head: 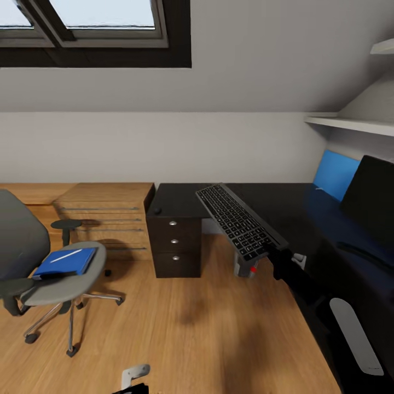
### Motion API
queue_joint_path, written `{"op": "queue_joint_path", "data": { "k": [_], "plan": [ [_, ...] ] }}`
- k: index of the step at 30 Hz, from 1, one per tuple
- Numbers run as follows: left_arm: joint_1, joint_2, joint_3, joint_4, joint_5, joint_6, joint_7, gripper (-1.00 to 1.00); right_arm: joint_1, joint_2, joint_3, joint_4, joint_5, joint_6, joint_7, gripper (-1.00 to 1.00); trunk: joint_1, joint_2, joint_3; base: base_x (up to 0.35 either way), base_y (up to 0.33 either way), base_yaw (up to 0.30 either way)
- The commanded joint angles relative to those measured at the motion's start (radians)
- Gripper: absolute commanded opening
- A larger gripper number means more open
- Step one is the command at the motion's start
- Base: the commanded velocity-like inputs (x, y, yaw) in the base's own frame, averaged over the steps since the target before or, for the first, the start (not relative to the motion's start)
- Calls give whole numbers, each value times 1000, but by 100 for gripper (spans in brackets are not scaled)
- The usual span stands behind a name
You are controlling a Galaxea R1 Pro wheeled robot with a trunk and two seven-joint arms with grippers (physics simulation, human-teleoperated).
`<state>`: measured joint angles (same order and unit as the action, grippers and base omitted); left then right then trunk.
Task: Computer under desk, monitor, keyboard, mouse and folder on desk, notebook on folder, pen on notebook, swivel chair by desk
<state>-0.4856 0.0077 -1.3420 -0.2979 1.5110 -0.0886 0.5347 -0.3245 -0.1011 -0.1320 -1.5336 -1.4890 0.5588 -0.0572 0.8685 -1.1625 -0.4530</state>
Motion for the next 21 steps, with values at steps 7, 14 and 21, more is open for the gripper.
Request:
{"op": "queue_joint_path", "data": {
  "k": [7, 14, 21],
  "plan": [
    [-1, 1, -8, -3, 11, -7, 5, 100, 0, 0, -2, 1, -12, 4, -4, -100, -28, 48, 21, -335, -88, 0],
    [-1, 1, -7, -3, 11, -7, 5, 100, 1, 1, -3, 3, -14, 4, -3, -100, -54, 97, 43, -313, -30, 0],
    [-1, 1, -7, -3, 11, -12, 6, 100, 1, 1, -3, 3, -14, 6, -4, -100, -74, 132, 59, -19, 0, 0]
  ]
}}
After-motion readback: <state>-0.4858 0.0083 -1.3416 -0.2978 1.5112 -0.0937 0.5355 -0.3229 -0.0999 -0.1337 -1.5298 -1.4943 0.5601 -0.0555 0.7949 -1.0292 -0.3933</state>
